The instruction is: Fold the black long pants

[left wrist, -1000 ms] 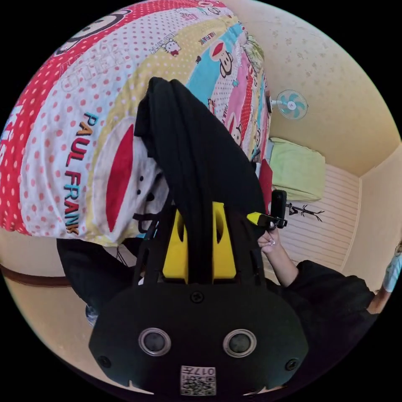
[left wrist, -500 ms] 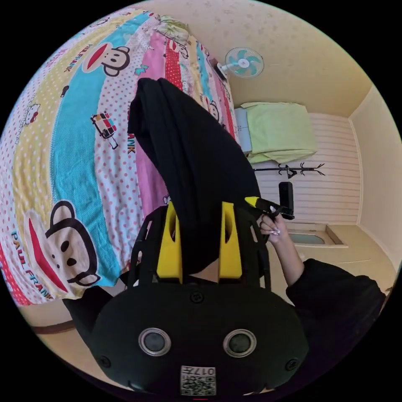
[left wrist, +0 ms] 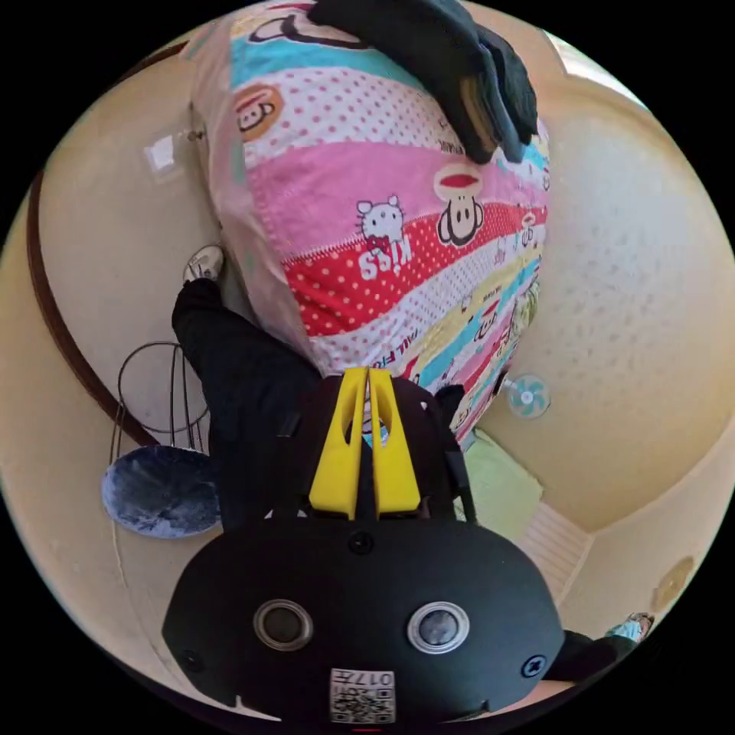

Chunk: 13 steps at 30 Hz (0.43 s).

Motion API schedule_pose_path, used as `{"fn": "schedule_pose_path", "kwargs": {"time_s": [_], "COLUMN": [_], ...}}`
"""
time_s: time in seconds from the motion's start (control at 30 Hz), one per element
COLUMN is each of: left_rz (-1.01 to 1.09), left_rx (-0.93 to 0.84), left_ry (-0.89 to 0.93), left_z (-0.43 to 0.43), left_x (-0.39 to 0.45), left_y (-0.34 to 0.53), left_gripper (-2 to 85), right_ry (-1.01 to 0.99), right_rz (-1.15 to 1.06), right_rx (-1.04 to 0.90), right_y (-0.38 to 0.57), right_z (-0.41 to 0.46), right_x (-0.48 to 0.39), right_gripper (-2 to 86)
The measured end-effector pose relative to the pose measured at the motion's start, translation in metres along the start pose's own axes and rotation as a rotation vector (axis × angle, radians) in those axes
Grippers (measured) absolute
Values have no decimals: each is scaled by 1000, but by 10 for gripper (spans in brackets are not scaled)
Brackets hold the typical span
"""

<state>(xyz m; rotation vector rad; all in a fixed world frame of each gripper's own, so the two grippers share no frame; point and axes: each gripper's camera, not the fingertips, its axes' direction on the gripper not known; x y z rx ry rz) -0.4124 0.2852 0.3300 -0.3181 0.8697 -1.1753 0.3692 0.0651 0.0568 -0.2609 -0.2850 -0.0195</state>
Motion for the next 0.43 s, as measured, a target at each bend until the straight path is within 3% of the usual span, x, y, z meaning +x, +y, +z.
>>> {"fn": "schedule_pose_path", "kwargs": {"time_s": [0.1,0.23,0.43], "left_rz": [-78,-92,88], "left_rx": [86,56,-49], "left_ry": [12,-27,-120], "left_z": [-35,-40,-37], "left_x": [-35,-51,-14], "left_y": [12,14,-43], "left_gripper": [-10,-10,-9], "right_ry": [-35,-98,-215], "right_rz": [-140,-267,-383], "right_rx": [245,583,1039], "right_y": [-32,-48,-12], "right_z": [-63,-161,-226], "right_x": [-61,-143,-233], "right_gripper": [81,73,45]}}
